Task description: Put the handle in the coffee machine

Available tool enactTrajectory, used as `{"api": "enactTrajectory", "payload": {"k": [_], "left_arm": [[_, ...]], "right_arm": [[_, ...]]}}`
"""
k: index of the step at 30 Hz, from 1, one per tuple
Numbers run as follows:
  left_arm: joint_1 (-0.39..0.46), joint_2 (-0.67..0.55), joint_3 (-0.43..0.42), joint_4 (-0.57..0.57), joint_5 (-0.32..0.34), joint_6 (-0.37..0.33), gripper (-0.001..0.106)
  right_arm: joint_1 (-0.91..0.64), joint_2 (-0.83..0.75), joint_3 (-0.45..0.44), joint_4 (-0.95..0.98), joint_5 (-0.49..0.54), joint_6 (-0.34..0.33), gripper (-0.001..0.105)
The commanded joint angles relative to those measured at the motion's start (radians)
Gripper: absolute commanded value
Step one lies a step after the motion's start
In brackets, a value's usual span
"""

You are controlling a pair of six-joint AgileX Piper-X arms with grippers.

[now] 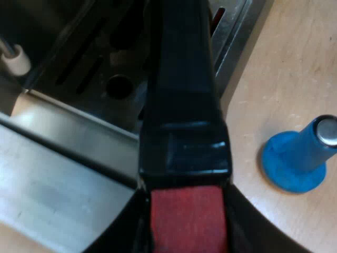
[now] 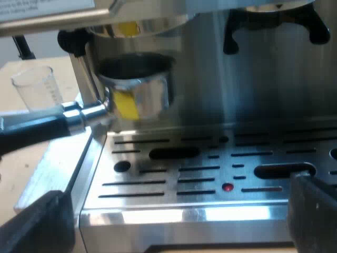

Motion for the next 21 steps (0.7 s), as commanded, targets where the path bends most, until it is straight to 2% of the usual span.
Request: {"api": "enactTrajectory", "payload": {"k": [1, 3, 7, 8, 9, 11, 18, 21], "left_arm": [[-0.027, -0.01, -0.017, -0.015, 0.057, 0.008, 0.0], [-0.032, -0.01, -0.017, -0.022, 0.057, 0.008, 0.0], [-0.034, -0.01, -0.017, -0.035, 0.051, 0.008, 0.0], [-0.034, -0.01, -0.02, -0.039, 0.051, 0.008, 0.0], [-0.034, -0.01, -0.024, -0.041, 0.051, 0.008, 0.0], [-0.034, -0.01, -0.029, -0.046, 0.051, 0.008, 0.0], [-0.034, -0.001, -0.035, -0.045, 0.051, 0.008, 0.0], [-0.034, -0.001, -0.035, -0.045, 0.051, 0.005, 0.0]], "right_arm": [[0.002, 0.0, -0.003, -0.03, 0.019, 0.003, 0.082], [0.002, 0.006, -0.003, -0.042, 0.022, 0.003, 0.082], [-0.005, 0.031, -0.003, -0.06, 0.031, -0.001, 0.073], [-0.006, 0.039, -0.003, -0.061, 0.035, -0.001, 0.07], [-0.007, 0.057, -0.003, -0.068, 0.044, -0.003, 0.063], [-0.007, 0.07, -0.003, -0.077, 0.048, -0.004, 0.058], [-0.007, 0.082, -0.003, -0.087, 0.049, -0.004, 0.058], [-0.007, 0.082, -0.003, -0.089, 0.051, -0.039, 0.058]]}}
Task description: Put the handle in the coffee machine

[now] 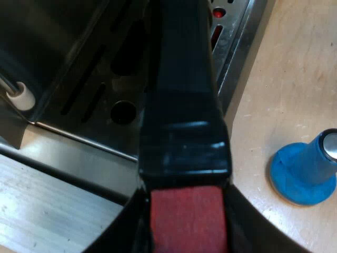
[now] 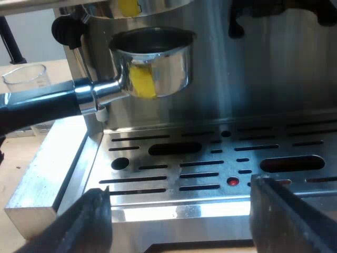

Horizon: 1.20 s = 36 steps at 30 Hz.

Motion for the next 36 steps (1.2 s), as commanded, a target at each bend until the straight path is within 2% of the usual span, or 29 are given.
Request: {"api": "enactTrajectory", "payload": {"k": [1, 3, 5, 9, 22, 29, 34, 36], "left_arm": [[-0.001, -0.005, -0.014, -0.014, 0.056, 0.0, 0.0], [-0.001, -0.005, -0.014, -0.014, 0.025, -0.002, 0.0], [-0.001, -0.005, -0.014, -0.014, 0.019, -0.013, 0.0], [-0.001, -0.005, -0.014, -0.012, 0.018, -0.1, 0.0], [-0.001, -0.005, -0.014, -0.039, 0.02, -0.094, 0.0], [-0.001, -0.005, -0.014, -0.012, 0.021, -0.096, 0.0], [-0.001, -0.005, -0.014, -0.005, 0.059, -0.085, 0.0], [-0.001, -0.005, -0.014, -0.001, 0.076, -0.054, 0.0]], "right_arm": [[-0.002, -0.003, -0.003, -0.007, 0.019, -0.083, 0.058], [-0.002, -0.003, -0.003, -0.007, 0.019, -0.114, 0.058], [-0.002, -0.003, -0.003, -0.007, 0.029, -0.118, 0.058], [-0.002, -0.003, -0.003, -0.007, 0.029, -0.118, 0.058], [-0.002, -0.003, -0.003, -0.007, 0.029, -0.118, 0.058], [-0.002, -0.003, -0.003, -0.064, 0.029, -0.118, 0.058], [-0.002, -0.003, -0.003, -0.108, 0.025, -0.118, 0.058], [-0.002, -0.003, -0.003, -0.12, 0.025, -0.118, 0.058]]}}
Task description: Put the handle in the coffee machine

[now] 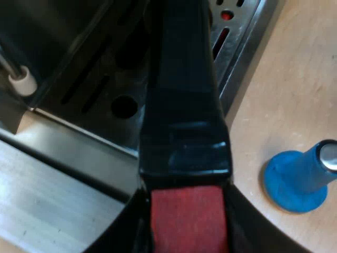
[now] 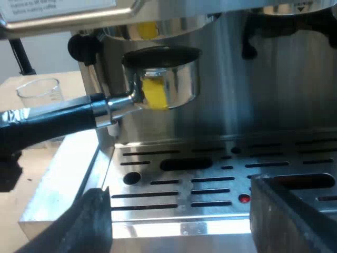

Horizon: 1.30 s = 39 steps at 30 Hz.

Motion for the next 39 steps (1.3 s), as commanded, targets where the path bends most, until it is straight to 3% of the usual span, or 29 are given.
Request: {"api": "enactTrajectory", "payload": {"k": [1, 8, 25, 26, 32, 39], "left_arm": [[-0.001, -0.005, -0.014, 0.002, 0.084, 0.041, 0.0], [-0.001, -0.005, -0.014, 0.029, 0.097, 0.101, 0.0], [0.06, -0.005, -0.014, -0.031, 0.121, 0.108, 0.0], [0.06, -0.005, -0.014, -0.035, 0.121, 0.108, 0.0], [0.06, -0.005, -0.014, -0.053, 0.148, 0.102, 0.0], [0.06, 0.014, -0.019, -0.061, 0.148, 0.099, 0.0]], "right_arm": [[-0.002, -0.003, -0.003, -0.021, 0.011, -0.013, 0.058], [-0.002, -0.003, -0.003, -0.028, 0.011, -0.013, 0.058], [-0.052, 0.015, -0.003, -0.11, 0.011, -0.028, 0.058], [-0.052, 0.047, -0.003, -0.18, 0.011, -0.113, 0.058], [-0.052, 0.102, -0.003, -0.351, 0.011, -0.273, 0.058], [-0.061, 0.131, -0.003, -0.412, 0.011, -0.344, 0.058]]}}
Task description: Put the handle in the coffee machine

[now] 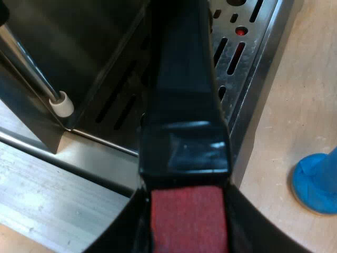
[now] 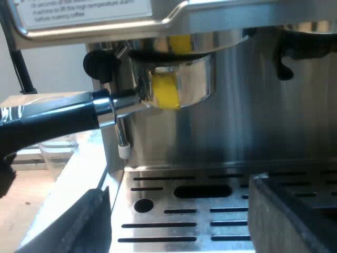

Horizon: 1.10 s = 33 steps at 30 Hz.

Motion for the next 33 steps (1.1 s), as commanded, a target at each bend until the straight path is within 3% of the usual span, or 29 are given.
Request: {"api": "enactTrajectory", "payload": {"k": [1, 11, 17, 26, 33], "left_arm": [[-0.007, 0.024, -0.024, -0.027, 0.078, -0.006, 0.0], [-0.018, 0.089, -0.069, -0.016, 0.094, -0.005, 0.0], [-0.018, 0.092, -0.068, -0.025, 0.094, -0.005, 0.0], [-0.054, 0.092, -0.069, -0.036, 0.094, -0.008, 0.0], [-0.058, 0.092, -0.069, -0.058, 0.092, -0.042, 0.0]], "right_arm": [[-0.014, 0.006, -0.003, -0.021, 0.009, -0.046, 0.058], [-0.049, 0.007, -0.003, -0.028, -0.003, -0.052, 0.058], [-0.08, 0.007, -0.003, -0.03, -0.078, -0.056, 0.058], [-0.084, 0.007, -0.003, -0.12, -0.085, -0.174, 0.058], [-0.084, 0.007, -0.003, -0.131, -0.085, -0.18, 0.058]]}}
